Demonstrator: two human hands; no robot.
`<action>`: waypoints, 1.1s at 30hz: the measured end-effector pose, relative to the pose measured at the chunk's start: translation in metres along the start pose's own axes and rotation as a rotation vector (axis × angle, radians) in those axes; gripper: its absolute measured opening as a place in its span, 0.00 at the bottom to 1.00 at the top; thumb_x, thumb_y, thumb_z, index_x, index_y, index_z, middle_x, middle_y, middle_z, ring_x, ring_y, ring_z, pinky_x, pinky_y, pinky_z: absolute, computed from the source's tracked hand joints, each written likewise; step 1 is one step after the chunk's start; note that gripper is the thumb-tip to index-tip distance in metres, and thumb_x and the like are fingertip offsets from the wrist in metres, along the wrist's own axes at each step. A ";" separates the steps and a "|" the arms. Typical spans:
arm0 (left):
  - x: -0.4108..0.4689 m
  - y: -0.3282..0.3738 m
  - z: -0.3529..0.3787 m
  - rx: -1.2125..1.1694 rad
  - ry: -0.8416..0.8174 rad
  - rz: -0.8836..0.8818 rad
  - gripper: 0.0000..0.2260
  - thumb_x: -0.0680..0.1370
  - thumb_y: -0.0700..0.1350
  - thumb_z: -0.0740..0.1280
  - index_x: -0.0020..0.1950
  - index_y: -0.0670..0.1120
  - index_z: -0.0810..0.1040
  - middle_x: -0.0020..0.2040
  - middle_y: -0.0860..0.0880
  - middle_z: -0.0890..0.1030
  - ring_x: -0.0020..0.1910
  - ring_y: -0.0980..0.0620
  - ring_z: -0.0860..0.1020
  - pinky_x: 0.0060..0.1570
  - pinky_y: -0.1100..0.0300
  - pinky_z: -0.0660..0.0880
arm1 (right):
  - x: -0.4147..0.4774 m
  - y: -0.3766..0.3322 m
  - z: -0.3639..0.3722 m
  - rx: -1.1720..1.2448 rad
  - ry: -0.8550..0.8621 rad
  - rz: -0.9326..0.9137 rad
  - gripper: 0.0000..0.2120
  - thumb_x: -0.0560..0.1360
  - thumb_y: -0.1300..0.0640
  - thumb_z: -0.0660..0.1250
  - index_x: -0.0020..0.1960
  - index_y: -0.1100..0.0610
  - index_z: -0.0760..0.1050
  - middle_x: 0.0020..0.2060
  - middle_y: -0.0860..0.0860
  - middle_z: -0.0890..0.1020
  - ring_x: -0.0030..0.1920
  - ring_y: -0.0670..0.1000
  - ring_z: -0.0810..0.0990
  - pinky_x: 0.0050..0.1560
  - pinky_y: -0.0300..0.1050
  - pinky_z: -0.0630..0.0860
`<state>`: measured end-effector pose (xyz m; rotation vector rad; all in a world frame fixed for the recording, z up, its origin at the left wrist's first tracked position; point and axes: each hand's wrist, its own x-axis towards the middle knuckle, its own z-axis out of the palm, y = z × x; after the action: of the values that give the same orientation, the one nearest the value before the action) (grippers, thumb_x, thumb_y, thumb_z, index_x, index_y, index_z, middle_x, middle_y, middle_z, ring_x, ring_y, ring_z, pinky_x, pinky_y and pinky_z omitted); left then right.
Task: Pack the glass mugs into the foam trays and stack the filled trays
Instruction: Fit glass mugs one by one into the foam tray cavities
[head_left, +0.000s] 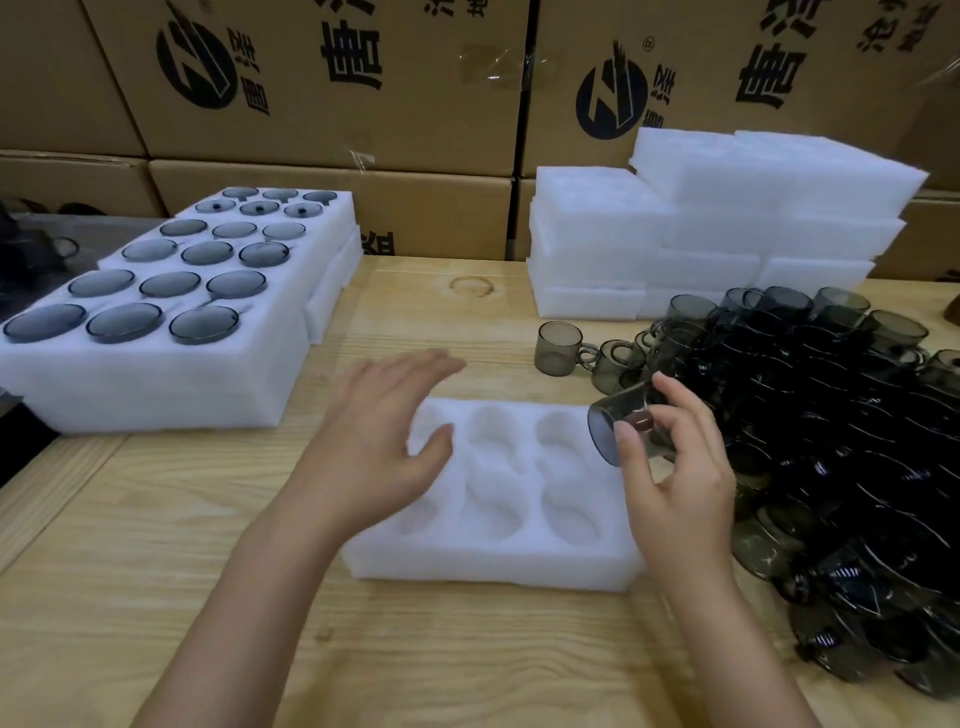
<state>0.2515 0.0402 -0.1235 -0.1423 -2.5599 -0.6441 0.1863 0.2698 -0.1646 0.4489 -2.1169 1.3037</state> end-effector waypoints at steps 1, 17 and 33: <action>0.004 0.010 0.005 -0.051 -0.044 0.042 0.26 0.73 0.53 0.62 0.71 0.52 0.69 0.67 0.58 0.70 0.69 0.55 0.67 0.71 0.53 0.58 | -0.001 -0.003 0.001 0.011 -0.013 -0.009 0.03 0.74 0.63 0.68 0.47 0.61 0.76 0.62 0.50 0.72 0.60 0.58 0.75 0.59 0.53 0.71; 0.029 0.040 0.073 -0.782 -0.232 -0.186 0.28 0.68 0.43 0.78 0.63 0.54 0.70 0.53 0.54 0.82 0.52 0.58 0.80 0.55 0.65 0.75 | 0.005 -0.009 0.000 0.614 -0.147 0.311 0.13 0.76 0.52 0.61 0.60 0.51 0.73 0.57 0.43 0.80 0.60 0.43 0.76 0.59 0.39 0.73; 0.032 0.032 0.079 -0.596 0.024 -0.160 0.20 0.76 0.38 0.69 0.66 0.52 0.73 0.58 0.58 0.76 0.54 0.65 0.75 0.57 0.72 0.69 | -0.001 -0.006 0.010 0.587 -0.117 0.323 0.16 0.75 0.73 0.63 0.46 0.53 0.80 0.42 0.49 0.84 0.42 0.46 0.83 0.45 0.35 0.77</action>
<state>0.1954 0.1054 -0.1552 -0.1261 -2.2939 -1.4447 0.1877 0.2582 -0.1645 0.4359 -1.9232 2.1463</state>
